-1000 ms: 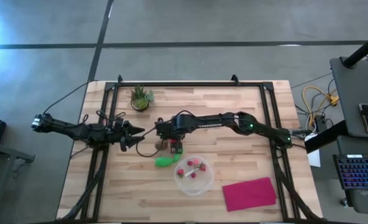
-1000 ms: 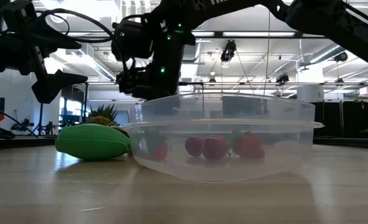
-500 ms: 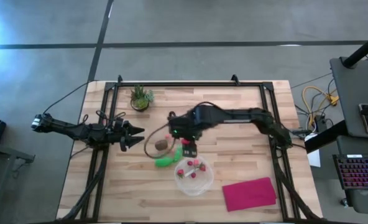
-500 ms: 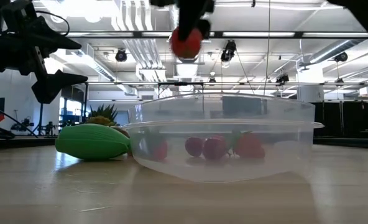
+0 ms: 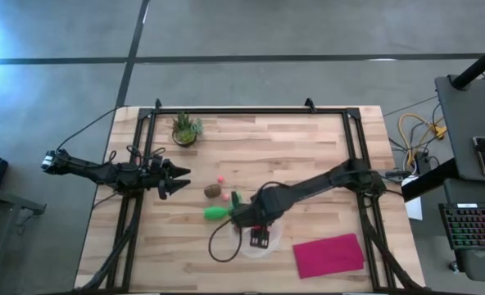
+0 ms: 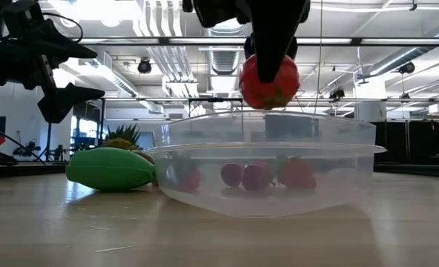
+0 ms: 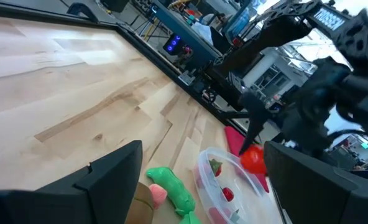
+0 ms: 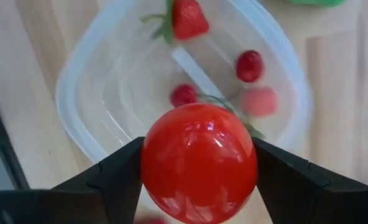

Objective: Pick and placing Produce into tupperware
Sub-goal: Put the red tomato into the transparent bin, then put the brown kiwi into the transparent bin

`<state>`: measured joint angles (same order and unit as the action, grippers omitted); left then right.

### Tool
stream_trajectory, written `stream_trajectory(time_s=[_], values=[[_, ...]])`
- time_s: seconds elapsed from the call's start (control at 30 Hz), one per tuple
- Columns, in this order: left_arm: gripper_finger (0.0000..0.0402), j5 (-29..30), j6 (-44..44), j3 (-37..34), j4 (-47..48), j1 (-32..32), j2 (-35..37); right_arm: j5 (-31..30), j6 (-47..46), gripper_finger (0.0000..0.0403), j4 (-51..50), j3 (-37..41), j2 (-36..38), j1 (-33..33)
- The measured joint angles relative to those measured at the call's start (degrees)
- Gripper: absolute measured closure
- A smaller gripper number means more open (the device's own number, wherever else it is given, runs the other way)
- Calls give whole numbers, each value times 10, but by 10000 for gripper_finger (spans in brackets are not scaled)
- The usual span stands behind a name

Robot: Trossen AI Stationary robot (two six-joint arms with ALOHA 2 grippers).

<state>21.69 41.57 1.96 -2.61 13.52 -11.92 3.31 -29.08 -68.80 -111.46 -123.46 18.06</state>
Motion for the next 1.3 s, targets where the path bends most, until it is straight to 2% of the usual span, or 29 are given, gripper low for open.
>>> stream_trajectory(time_s=[0.1, 0.3, 0.53, 0.63, 0.83, 0.9, 1.2, 1.3], values=[[81, 0, 0, 0, 1, 0, 0, -1, -36, 131, 38, 32, -1, 2], [81, 0, 0, 0, 1, 0, -1, -1, -93, 115, 32, 101, 3, 14], [81, 0, 0, 0, 0, 0, 0, -5, -126, 90, 34, 104, 4, 27], [81, 0, 0, 0, 1, 0, 0, -46, -110, 83, 37, 79, 18, 36], [81, 0, 0, 0, 1, 0, 0, -210, -119, 85, 37, 49, 85, 46], [81, 0, 0, 0, 1, 0, 0, -247, -139, 85, 30, 56, 111, 45], [81, -3, 9, 0, 1, 0, 1, -260, -281, 87, 9, 167, 204, 38], [81, -27, 109, 0, -6, 0, 3, -259, -305, 87, 34, 198, 219, 38]])
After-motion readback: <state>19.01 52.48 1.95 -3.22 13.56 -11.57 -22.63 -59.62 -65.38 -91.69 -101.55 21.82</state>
